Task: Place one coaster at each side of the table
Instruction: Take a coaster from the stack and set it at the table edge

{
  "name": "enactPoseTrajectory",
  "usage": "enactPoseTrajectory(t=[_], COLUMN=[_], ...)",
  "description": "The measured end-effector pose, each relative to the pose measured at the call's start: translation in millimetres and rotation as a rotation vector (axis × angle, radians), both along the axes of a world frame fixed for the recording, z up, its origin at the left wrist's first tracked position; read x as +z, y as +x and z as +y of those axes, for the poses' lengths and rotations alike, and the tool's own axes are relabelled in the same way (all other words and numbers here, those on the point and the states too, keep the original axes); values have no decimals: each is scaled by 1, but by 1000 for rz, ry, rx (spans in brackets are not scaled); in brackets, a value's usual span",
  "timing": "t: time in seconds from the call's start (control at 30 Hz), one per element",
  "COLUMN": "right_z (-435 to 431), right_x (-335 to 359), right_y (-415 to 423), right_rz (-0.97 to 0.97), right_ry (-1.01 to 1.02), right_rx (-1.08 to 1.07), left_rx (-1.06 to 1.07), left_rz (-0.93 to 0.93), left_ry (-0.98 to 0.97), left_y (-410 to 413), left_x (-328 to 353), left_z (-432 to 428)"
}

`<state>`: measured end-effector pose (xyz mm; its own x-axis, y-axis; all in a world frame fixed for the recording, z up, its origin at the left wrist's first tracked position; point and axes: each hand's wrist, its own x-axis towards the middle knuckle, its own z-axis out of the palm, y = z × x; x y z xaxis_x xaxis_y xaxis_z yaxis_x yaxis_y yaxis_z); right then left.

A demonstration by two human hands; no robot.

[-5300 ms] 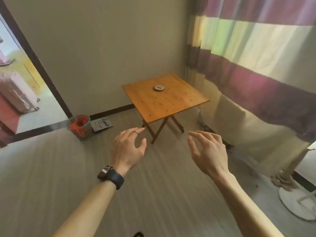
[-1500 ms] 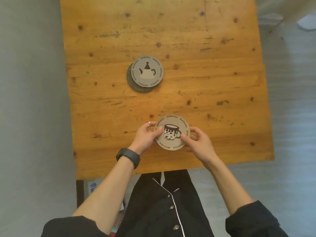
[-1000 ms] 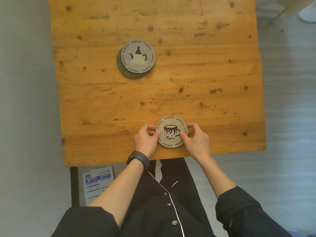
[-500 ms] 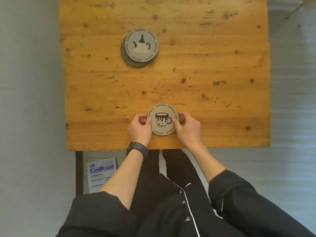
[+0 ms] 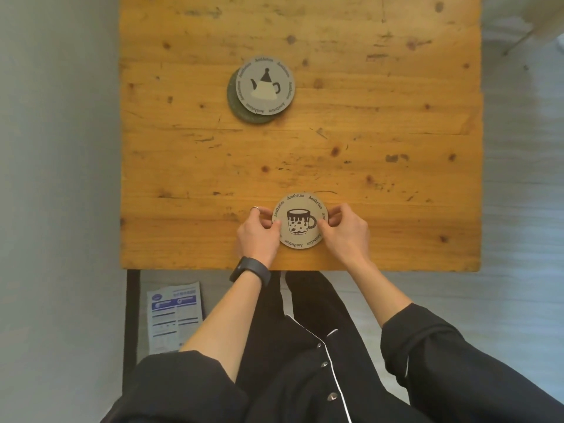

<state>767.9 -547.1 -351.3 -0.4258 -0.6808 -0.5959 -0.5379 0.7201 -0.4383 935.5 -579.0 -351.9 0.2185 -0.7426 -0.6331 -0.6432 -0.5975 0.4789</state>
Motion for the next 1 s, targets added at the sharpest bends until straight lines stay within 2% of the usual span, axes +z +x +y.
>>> enactPoseTrajectory(t=[0.23, 0.63, 0.77, 0.9, 1.0], right_z=[9, 14, 23, 34, 37], right_x=[1, -2, -6, -12, -16], right_y=[-8, -14, -12, -9, -7], right_rz=[27, 68, 92, 111, 100], right_ry=[7, 33, -37, -128, -135], right_rx=[20, 113, 132, 194, 183], left_rx=[-203, -266, -293, -485, -508], left_rz=[-106, -120, -135, -224, -228], left_ry=[16, -82, -73, -131, -116], left_y=[4, 3, 2, 1, 3], left_x=[-6, -7, -6, -4, -2], left_z=[4, 14, 13, 12, 12])
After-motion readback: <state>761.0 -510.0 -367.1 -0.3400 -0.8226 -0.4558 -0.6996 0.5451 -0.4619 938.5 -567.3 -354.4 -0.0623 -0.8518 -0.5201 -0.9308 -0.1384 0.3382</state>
